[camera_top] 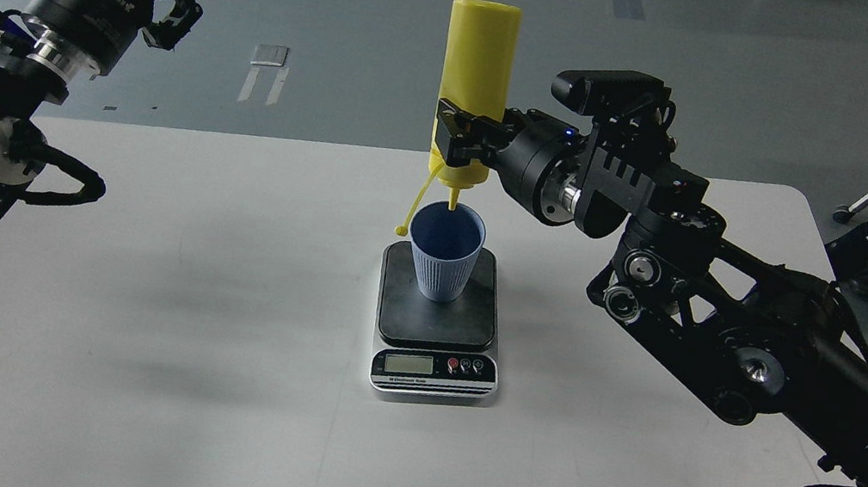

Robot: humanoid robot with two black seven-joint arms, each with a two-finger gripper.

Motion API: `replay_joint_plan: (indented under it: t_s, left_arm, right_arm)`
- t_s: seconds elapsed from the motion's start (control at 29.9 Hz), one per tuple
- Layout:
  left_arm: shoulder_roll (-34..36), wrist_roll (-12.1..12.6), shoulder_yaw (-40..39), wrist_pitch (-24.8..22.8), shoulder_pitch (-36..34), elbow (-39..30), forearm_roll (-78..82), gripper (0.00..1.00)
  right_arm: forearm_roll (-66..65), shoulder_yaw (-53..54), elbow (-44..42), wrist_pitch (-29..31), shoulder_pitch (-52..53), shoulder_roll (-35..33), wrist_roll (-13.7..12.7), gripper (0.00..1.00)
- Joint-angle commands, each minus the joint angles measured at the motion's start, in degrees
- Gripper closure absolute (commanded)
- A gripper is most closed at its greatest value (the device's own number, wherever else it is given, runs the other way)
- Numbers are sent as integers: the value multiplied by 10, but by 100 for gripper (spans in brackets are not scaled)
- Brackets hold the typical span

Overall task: Pour seasoning into cup on scale with both arms
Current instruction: 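Squeeze yellow sauce from the bottle into the cup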

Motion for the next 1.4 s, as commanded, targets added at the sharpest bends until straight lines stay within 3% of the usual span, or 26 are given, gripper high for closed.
replay_joint_plan:
  t_s: [0.0,0.57,0.67,1.04,1.27,1.37]
  left_arm:
    - [-1,0,0,-1,0,0,0,2]
    - [2,0,0,-1,0,0,0,2]
    - [2,0,0,-1,0,0,0,2]
    - [6,0,-1,-1,-1,0,0,2]
    - [6,0,-1,-1,-1,0,0,2]
    - [5,0,-1,-1,-1,0,0,2]
  right_arm:
    - [-10,-1,0,0,0,0,0,83]
    - [-11,4,15,0,-11,0,-10,90]
    - [-12,5,17,-1,-14,2,-11,100]
    - [-3,25,25,-2,-27,0,-24,100]
    - [36,120,25,-3,-40,17,-20,100]
    - [166,192,20,-2,-49,48,-25,100]
